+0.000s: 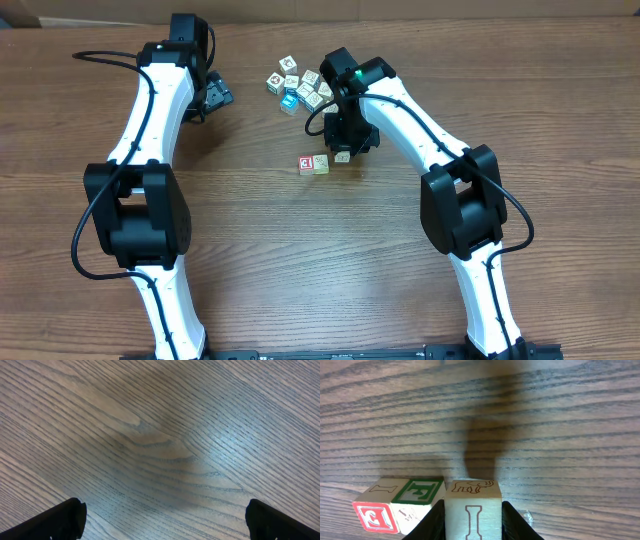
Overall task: Form a horizontal line
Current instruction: 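Carry the I block down and set it right of the block pair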
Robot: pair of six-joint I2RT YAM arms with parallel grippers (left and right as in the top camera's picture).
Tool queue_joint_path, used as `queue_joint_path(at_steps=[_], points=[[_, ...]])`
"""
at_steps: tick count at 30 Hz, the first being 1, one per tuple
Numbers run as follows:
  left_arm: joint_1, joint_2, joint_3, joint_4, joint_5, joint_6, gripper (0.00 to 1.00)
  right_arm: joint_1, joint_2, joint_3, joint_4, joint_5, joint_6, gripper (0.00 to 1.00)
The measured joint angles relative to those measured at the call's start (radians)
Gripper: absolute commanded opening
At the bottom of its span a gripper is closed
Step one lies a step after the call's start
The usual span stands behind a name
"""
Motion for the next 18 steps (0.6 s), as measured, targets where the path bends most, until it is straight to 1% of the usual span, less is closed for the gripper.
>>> queue_joint_path(at_steps=[18], points=[[0.000, 0.000, 0.000, 0.000, 0.000, 0.000, 1.00, 0.000, 0.000, 0.000, -0.004, 0.019, -0.009, 0.29]])
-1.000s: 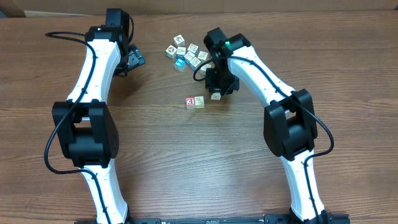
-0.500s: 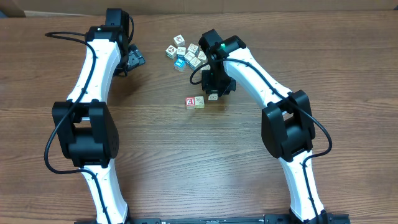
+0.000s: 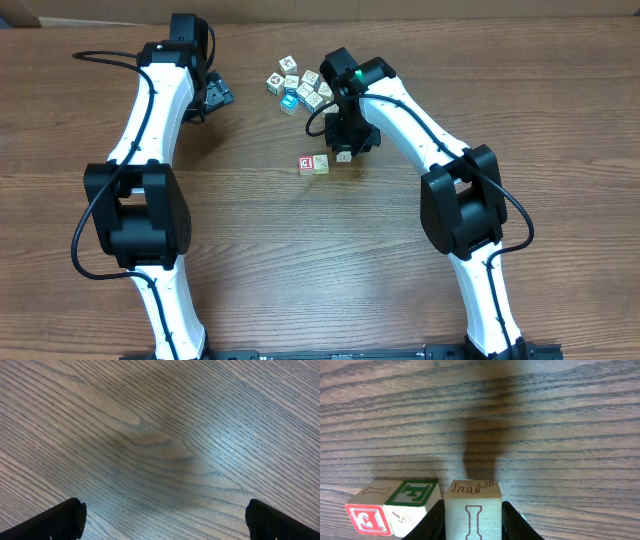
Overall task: Form a horizontal line
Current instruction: 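Carry the I block down and set it right of the block pair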
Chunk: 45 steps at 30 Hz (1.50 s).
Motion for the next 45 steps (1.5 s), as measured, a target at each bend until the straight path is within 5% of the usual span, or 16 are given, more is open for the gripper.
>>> queue_joint_path(at_steps=[14, 26, 37, 45], points=[[0.000, 0.000, 0.000, 0.000, 0.000, 0.000, 1.00, 0.000, 0.000, -0.002, 0.043, 0.001, -0.008, 0.46], [0.000, 0.000, 0.000, 0.000, 0.000, 0.000, 1.00, -0.004, 0.000, -0.002, 0.084, 0.153, 0.027, 0.47], [0.000, 0.000, 0.000, 0.000, 0.000, 0.000, 1.00, -0.042, 0.000, -0.006, 0.011, 0.174, 0.076, 0.17], [0.000, 0.000, 0.000, 0.000, 0.000, 0.000, 1.00, -0.041, 0.000, -0.015, 0.002, 0.133, 0.083, 0.16]])
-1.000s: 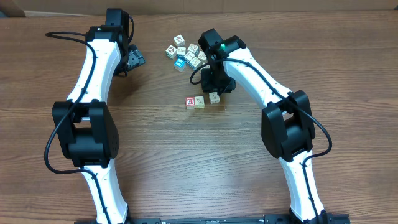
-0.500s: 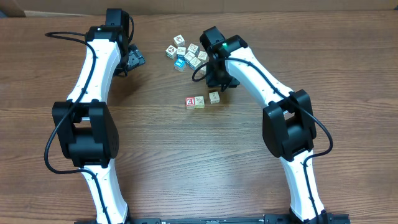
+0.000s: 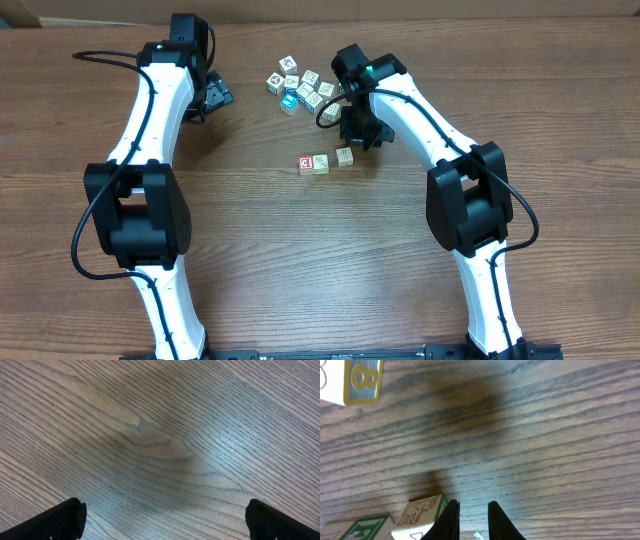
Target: Form a horizontal line
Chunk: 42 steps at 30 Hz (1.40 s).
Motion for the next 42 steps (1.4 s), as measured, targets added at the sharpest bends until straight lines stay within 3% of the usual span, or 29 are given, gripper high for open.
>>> queue_joint_path(at_steps=[17, 42], points=[[0.000, 0.000, 0.000, 0.000, 0.000, 0.000, 1.00, 0.002, 0.000, -0.024, -0.030, -0.120, -0.021, 0.15], [0.000, 0.000, 0.000, 0.000, 0.000, 0.000, 1.00, 0.029, 0.000, -0.024, 0.014, -0.110, -0.024, 0.16]])
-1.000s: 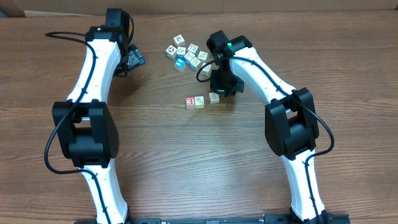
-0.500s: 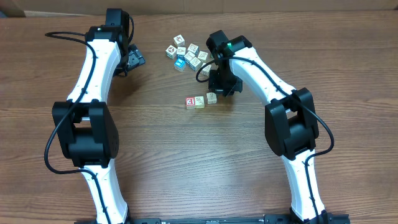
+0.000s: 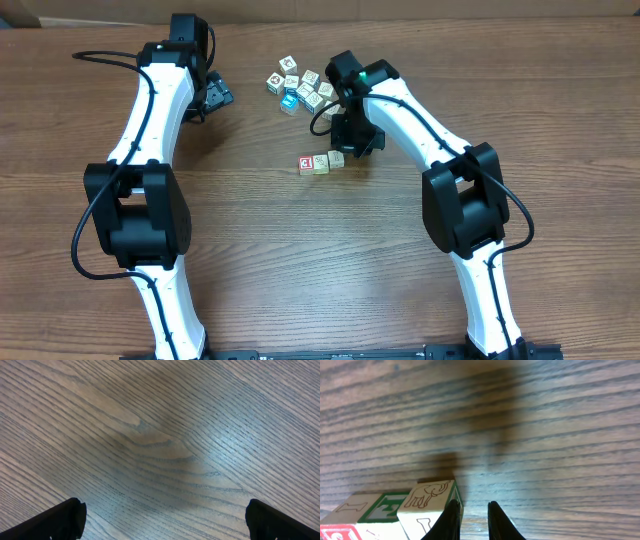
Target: Form a horizontal line
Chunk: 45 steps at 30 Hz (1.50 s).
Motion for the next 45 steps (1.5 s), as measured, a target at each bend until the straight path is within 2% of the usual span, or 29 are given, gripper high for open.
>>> queue_joint_path(at_steps=[9, 19, 28, 39, 45], points=[[0.000, 0.000, 0.000, 0.000, 0.000, 0.000, 1.00, 0.013, 0.000, 0.000, 0.013, 0.021, 0.000, 0.17], [0.000, 0.000, 0.000, 0.000, 0.000, 0.000, 1.00, 0.013, 0.000, -0.003, 0.185, 0.088, 0.000, 0.16], [0.000, 0.000, 0.000, 0.000, 0.000, 0.000, 1.00, 0.019, 0.000, -0.003, 0.159, 0.085, 0.000, 0.14], [0.000, 0.000, 0.000, 0.000, 0.000, 0.000, 1.00, 0.027, 0.000, -0.003, 0.171, 0.072, -0.003, 0.04], [0.000, 0.000, 0.000, 0.000, 0.000, 0.000, 1.00, 0.030, 0.000, -0.003, 0.158, 0.050, -0.003, 0.04]])
